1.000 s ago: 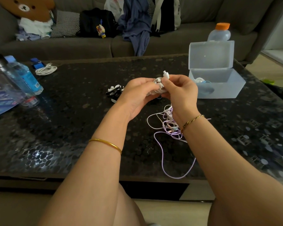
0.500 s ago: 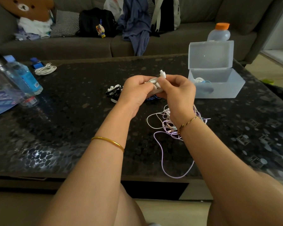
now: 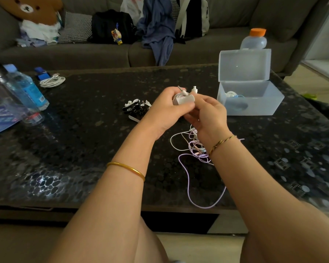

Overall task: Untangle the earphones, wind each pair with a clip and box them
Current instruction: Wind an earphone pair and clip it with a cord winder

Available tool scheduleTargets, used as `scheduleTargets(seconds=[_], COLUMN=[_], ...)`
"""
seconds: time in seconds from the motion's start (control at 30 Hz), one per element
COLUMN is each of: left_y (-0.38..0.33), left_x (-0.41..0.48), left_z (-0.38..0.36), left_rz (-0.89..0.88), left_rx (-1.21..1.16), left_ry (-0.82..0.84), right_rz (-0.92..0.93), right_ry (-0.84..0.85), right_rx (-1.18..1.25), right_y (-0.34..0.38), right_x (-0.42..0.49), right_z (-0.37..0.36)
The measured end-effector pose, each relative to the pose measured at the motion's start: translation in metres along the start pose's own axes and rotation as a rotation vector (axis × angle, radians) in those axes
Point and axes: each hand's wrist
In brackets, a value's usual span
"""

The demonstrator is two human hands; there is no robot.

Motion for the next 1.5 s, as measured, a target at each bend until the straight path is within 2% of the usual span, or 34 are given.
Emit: scheduleTargets(seconds=[0.23, 0.33, 0.37, 0.5, 0.6, 0.7, 0.8, 0.93, 1.03, 1.17, 1.27, 1.4, 1.5], left_y=[0.002, 0.000, -0.001, -0.004, -0.005, -0.006, -0.006, -0.001, -0.001, -0.005, -0.008, -0.010, -0.009], left_x=[0.003, 0.002, 0.001, 0.000, 0.000, 0.001, 0.004, 0.010, 0.011, 0.011, 0.011, 0.013, 0.013], left_z=[0.004, 0.005, 0.004, 0.004, 0.004, 0.003, -0.001, -0.005, -0.008, -0.015, -0.019, -0.017, -0.014], left_rz=[0.012, 0.038, 0.049, 0.080, 0.095, 0.124, 0.165, 0.170, 0.185, 0.135, 0.144, 0.172, 0.214], left_rx=[-0.071, -0.145, -0.166, -0.201, -0.222, -0.293, -0.282, -0.164, -0.188, -0.190, -0.294, -0.503, -0.585], left_ry=[-0.066, -0.048, -0.051, -0.064, -0.054, -0.034, -0.081, -0.206, -0.231, -0.304, -0.345, -0.275, -0.158], right_rz=[0.166, 0.339, 0.345, 0.105, 0.228, 0.340, 0.301, 0.140, 0.099, 0.123, 0.174, 0.213, 0.270], right_ry=[0.052, 0.121, 0.147, 0.273, 0.393, 0.389, 0.394, 0.428, 0.395, 0.336, 0.292, 0.269, 0.293], right_rx=[-0.242, -0.524, -0.578, -0.542, -0.683, -0.775, -0.721, -0.541, -0.460, -0.327, -0.277, -0.181, -0.308], right_y=[0.006, 0.008, 0.010, 0.023, 0.025, 0.022, 0.019, 0.019, 0.017, 0.013, 0.007, 0.007, 0.014], right_x=[0.004, 0.006, 0.006, 0.006, 0.006, 0.009, 0.010, 0.008, 0.009, 0.011, 0.012, 0.013, 0.015], right_z=[0.001, 0.002, 0.002, 0.003, 0.005, 0.008, 0.010, 0.009, 0.008, 0.006, 0.006, 0.008, 0.012])
Point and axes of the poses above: each hand's wrist, its own x-axis towards the middle knuckle, its own z-axis out of the back of the hand, y = z × x, and after that the axes turned 11 degrees about x, right-handed
